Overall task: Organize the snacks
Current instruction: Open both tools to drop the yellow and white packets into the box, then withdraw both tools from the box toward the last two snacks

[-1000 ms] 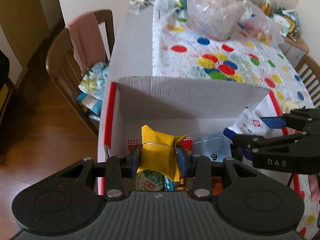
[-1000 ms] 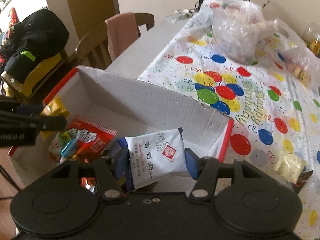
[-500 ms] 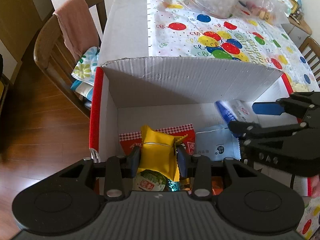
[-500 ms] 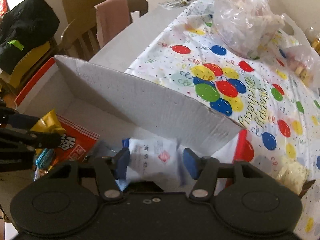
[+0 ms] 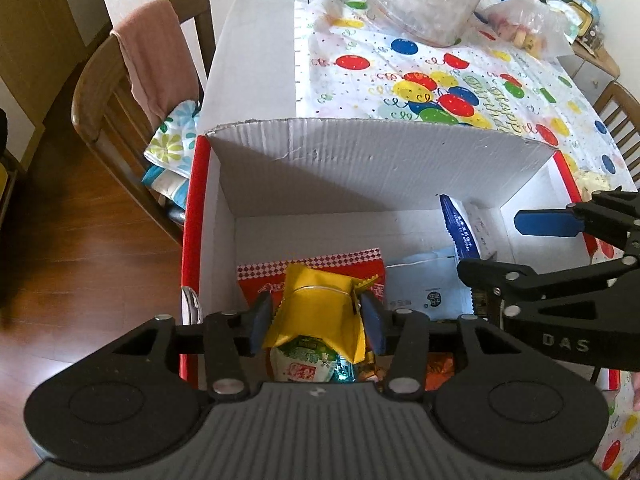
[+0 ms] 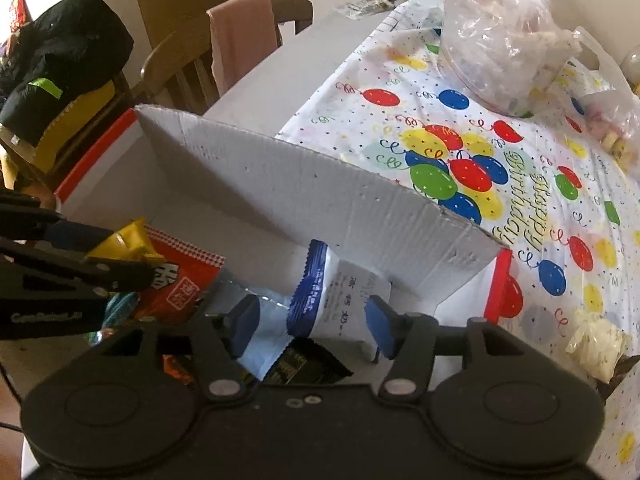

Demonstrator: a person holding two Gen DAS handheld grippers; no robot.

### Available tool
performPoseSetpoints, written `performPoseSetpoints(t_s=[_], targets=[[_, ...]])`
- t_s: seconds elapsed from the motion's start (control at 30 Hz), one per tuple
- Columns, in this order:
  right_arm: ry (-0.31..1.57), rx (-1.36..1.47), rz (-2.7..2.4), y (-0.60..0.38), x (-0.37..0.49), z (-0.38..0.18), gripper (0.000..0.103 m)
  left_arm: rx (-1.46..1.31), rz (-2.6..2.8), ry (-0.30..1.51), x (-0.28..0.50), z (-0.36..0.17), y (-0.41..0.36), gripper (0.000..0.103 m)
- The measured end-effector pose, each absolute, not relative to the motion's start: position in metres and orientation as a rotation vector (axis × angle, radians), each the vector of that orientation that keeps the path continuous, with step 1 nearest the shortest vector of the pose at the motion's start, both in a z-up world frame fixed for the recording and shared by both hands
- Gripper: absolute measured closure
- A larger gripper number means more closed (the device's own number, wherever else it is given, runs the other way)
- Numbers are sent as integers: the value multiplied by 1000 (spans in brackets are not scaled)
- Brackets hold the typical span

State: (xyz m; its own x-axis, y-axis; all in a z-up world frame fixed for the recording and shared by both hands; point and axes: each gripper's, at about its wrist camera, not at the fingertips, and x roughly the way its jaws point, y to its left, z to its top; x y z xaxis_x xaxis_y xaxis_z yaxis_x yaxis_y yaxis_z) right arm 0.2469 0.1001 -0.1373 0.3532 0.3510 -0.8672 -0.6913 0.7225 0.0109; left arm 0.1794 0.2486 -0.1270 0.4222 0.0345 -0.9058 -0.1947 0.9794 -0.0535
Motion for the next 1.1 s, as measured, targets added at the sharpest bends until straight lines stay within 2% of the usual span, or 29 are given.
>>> performPoseSetpoints(t_s=[0.27,0.57,0.67,0.93,1.0,1.1], targets=[[967,-349,727,90,235,-118,33,-173,139,1076,164,-113,243,43],[931,-310,744,72,215,-100,25,-175,125,999,142,-90,230,42],[913,-289,745,63,209,-92,20,-169,109,966,135,-81,223,38],[857,-217,772,36,190,-67,15,-158,78,894,119,-60,203,37],[843,-200,781,30,185,-60,15,-157,69,873,115,-54,196,31],[818,-177,792,18,179,-51,14,-144,56,833,111,-45,184,29]])
